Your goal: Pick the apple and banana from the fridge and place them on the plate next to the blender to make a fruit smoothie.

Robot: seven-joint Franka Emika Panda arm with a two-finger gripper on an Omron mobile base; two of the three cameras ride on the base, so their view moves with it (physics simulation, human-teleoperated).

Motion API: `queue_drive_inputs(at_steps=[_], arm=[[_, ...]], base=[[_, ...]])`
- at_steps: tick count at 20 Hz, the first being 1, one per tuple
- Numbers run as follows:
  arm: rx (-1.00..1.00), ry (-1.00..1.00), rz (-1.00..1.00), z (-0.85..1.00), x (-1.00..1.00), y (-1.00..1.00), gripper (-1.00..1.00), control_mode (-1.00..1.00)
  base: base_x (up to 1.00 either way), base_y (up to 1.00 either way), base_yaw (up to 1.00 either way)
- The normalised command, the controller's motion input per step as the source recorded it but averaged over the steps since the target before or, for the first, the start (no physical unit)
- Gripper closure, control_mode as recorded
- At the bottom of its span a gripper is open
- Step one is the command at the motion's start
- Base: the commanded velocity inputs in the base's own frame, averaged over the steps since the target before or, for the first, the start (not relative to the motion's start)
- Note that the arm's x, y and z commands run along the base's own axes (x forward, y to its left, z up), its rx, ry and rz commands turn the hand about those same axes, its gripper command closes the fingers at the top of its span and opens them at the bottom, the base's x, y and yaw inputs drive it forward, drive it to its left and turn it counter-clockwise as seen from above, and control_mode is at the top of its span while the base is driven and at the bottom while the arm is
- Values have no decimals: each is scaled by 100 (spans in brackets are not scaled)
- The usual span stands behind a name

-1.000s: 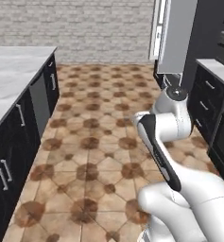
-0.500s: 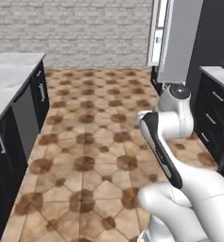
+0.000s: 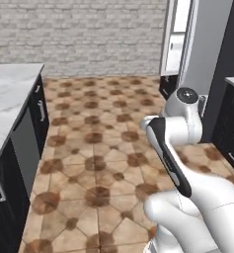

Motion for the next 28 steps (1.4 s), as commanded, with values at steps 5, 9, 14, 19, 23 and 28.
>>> queue_drive_inputs(at_steps=[5,9,14,19,23,28], arm=[[0,0,0,0,0,0,-100,100],[0,0,0,0,0,0,-100,100],[0,0,0,0,0,0,-100,100],[0,0,0,0,0,0,-100,100],[0,0,0,0,0,0,-100,100],[0,0,0,0,0,0,-100,100]], base=[[100,46,-15],[100,11,-13],[100,0,-15],[100,6,-18],[100,2,-20],[100,10,-29]])
